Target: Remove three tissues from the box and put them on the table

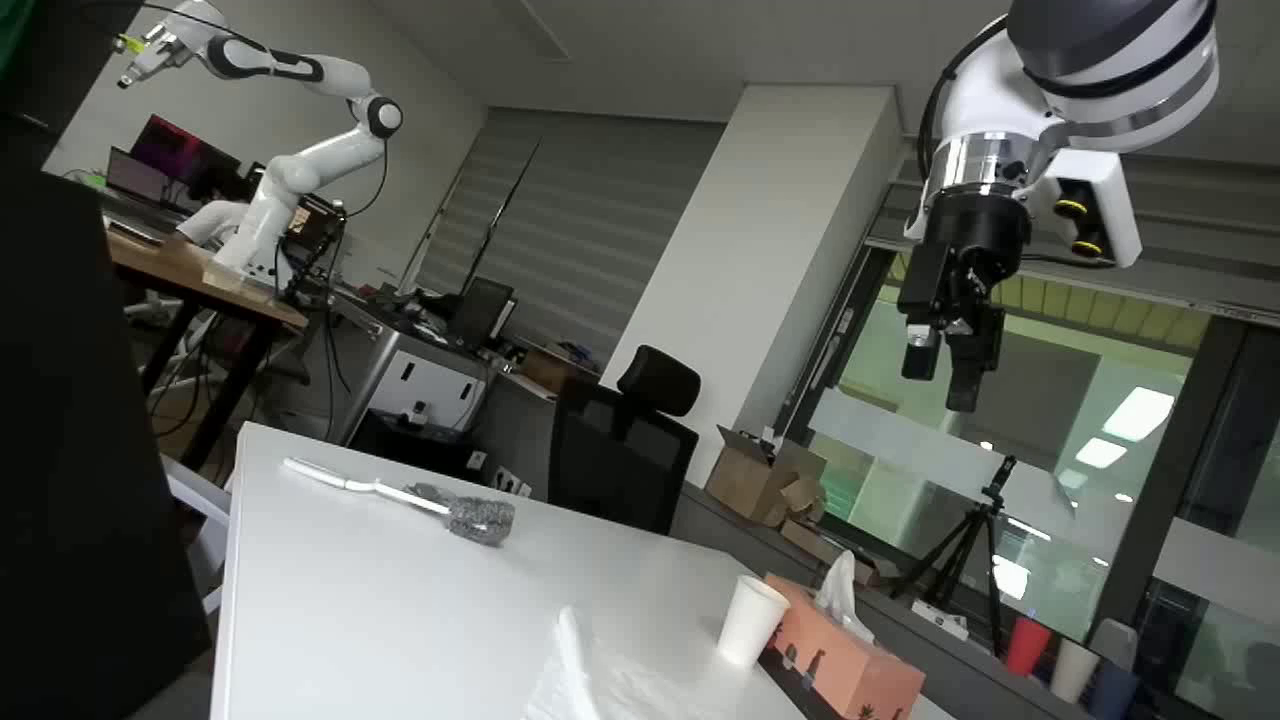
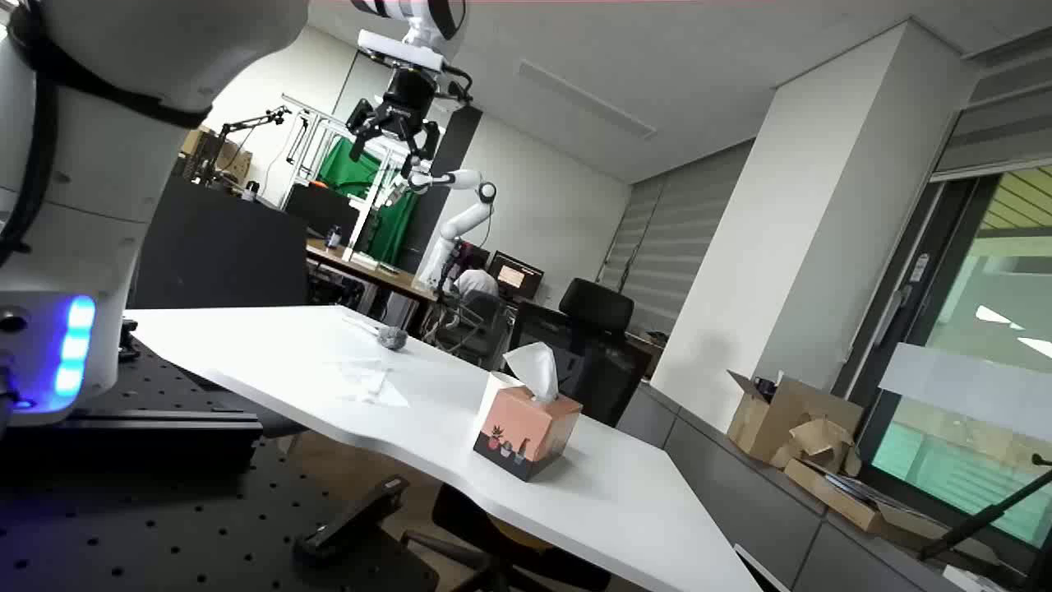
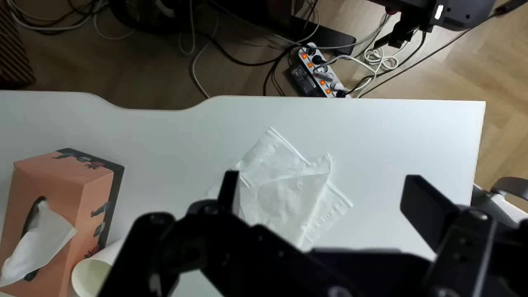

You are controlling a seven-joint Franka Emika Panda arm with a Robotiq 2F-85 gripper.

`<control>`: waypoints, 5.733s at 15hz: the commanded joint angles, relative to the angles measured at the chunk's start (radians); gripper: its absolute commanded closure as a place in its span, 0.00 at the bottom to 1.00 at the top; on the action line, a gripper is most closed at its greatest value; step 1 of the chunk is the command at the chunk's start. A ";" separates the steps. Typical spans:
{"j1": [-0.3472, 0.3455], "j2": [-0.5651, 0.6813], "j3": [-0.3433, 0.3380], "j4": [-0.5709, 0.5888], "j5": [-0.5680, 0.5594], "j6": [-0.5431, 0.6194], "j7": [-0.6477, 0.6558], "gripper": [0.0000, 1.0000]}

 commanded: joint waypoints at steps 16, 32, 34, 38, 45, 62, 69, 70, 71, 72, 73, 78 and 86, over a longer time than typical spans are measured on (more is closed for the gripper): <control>-0.126 0.132 -0.079 0.001 -0.167 0.307 0.155 0.00; -0.180 0.710 -0.335 0.288 -0.212 0.728 0.632 0.00; -0.162 0.691 -0.362 0.245 -0.224 0.764 0.604 0.00; -0.156 0.714 -0.360 0.267 -0.194 0.758 0.605 0.00; -0.149 0.751 -0.361 0.292 -0.195 0.766 0.570 0.00; 0.116 0.945 -0.636 0.380 -0.221 0.975 0.599 0.97; 0.112 0.897 -0.592 0.473 -0.223 0.724 0.570 1.00; 0.111 0.888 -0.579 0.487 -0.230 0.695 0.574 1.00; 0.112 0.878 -0.569 0.501 -0.239 0.672 0.581 1.00; 0.118 0.863 -0.559 0.510 -0.251 0.653 0.589 1.00; 0.123 0.849 -0.548 0.518 -0.264 0.639 0.594 1.00; 0.137 0.767 -0.447 0.500 -0.328 0.612 0.576 1.00; 0.163 0.756 -0.244 0.358 -0.348 0.608 0.453 1.00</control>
